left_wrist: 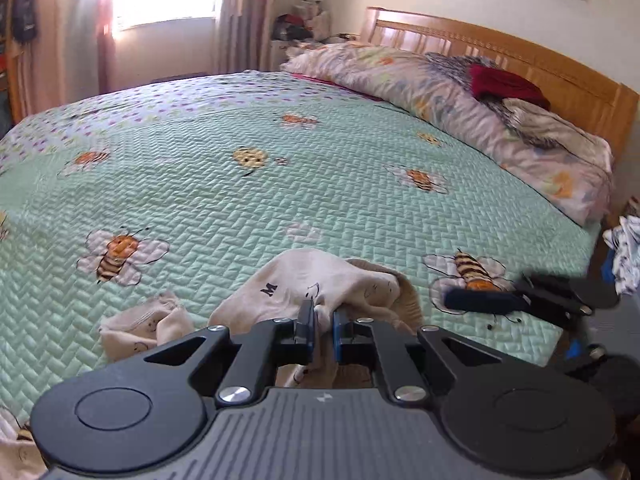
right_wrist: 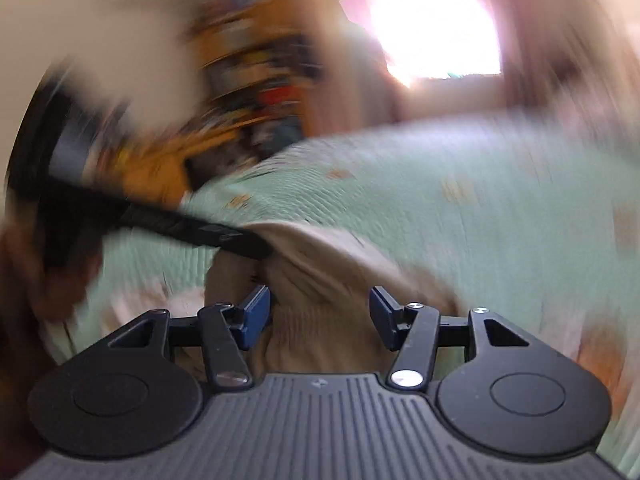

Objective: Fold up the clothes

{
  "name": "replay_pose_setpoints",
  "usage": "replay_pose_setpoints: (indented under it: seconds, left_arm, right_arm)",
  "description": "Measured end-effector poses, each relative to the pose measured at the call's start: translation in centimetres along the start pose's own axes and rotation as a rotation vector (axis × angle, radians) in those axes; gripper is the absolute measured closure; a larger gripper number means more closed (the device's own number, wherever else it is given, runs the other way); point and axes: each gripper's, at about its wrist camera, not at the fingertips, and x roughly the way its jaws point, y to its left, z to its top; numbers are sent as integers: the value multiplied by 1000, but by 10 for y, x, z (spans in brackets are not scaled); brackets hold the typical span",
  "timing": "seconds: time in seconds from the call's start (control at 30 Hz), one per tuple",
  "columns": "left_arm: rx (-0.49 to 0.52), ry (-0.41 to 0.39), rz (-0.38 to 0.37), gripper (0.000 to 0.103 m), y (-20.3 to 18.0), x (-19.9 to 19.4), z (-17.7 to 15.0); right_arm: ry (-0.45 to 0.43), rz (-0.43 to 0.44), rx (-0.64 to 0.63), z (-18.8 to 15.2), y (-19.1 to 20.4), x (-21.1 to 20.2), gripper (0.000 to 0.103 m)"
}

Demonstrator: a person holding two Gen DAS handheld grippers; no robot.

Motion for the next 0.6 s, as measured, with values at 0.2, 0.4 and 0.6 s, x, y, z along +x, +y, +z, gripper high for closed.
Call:
replay_pose_setpoints:
  seconds: [0.2,0.4,0.6]
  left_arm:
    - [23,6,-13,94,-5,-1,5]
    - [40,12,-20,93,-9,-2,10]
    - [67,26,-24,93,-16,-3,14]
  right_arm:
    - [108,63,-376,8,22,27,83]
    - [176,116,-592,10,30,44,89]
    - [247,158,-703,13,40,48,86]
